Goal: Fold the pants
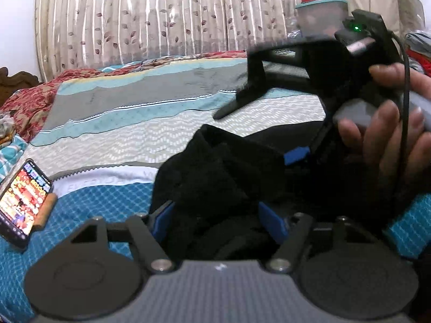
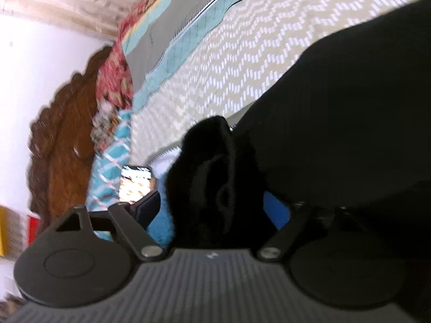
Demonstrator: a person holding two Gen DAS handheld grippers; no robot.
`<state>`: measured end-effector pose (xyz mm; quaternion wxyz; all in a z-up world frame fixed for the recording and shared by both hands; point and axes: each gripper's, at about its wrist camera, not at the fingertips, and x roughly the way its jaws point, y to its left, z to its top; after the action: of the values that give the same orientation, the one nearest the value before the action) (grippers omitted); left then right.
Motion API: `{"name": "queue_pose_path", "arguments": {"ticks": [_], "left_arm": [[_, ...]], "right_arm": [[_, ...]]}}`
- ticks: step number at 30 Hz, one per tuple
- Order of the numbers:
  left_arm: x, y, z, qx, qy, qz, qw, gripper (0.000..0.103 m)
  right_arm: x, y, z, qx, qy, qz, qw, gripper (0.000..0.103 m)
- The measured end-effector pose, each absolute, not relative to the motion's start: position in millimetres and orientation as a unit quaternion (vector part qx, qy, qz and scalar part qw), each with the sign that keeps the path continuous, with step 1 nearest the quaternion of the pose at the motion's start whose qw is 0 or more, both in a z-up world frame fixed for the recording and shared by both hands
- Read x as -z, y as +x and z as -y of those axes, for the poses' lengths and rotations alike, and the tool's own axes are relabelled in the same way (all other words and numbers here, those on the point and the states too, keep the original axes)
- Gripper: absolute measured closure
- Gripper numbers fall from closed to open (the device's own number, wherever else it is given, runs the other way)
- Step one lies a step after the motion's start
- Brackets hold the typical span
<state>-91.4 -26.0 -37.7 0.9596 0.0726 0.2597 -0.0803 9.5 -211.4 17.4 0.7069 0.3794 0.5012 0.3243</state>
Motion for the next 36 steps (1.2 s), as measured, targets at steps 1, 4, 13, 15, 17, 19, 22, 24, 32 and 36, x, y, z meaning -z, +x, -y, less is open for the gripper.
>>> {"name": "queue_pose_path", "arguments": {"ticks": [1,4,13,15,17,19,22,24,32,36], "left_arm": [[38,-91,27,0.082,0.074,-0.260,0.959,0.034],[39,-92,31,0.083,0.084,-0.259,0.959,0.034],[20,-109,36,0.122,0.097,-0.239,0.958,0.029],[9,-113,37,0.137,0.083,-0.224,0.961,0.025],[0,-113,37,0.160,0.062,-0.216,0.961,0.024],[-3,-107,39,0.189,0.033,-0.223,0.956,0.024],[2,-95,43,0.235,-0.007,-0.248,0.940,0.023],[11,-83,48,0.261,-0.022,-0.272,0.926,0.023],[32,-58,44,0.286,-0.057,-0.339,0.895,0.021],[12,-55,12,0.288,-0.099,-0.319,0.897,0.018]], "right_arm": [[-19,10,209,-0.329,0.375,-0.502,0.706,0.014],[-19,11,184,-0.337,0.325,-0.519,0.715,0.014],[-43,-9,158,-0.375,0.196,-0.476,0.771,0.076],[-62,-18,169,-0.385,0.167,-0.430,0.800,0.076],[-73,-21,185,-0.387,0.160,-0.400,0.815,0.076],[-72,-15,204,-0.374,0.172,-0.394,0.821,0.076],[-57,-3,228,-0.329,0.174,-0.407,0.834,0.074],[-45,0,247,-0.289,0.146,-0.413,0.851,0.072],[-64,-11,295,-0.202,0.168,-0.344,0.901,0.049],[-75,-18,298,-0.232,0.161,-0.313,0.907,0.051]]}}
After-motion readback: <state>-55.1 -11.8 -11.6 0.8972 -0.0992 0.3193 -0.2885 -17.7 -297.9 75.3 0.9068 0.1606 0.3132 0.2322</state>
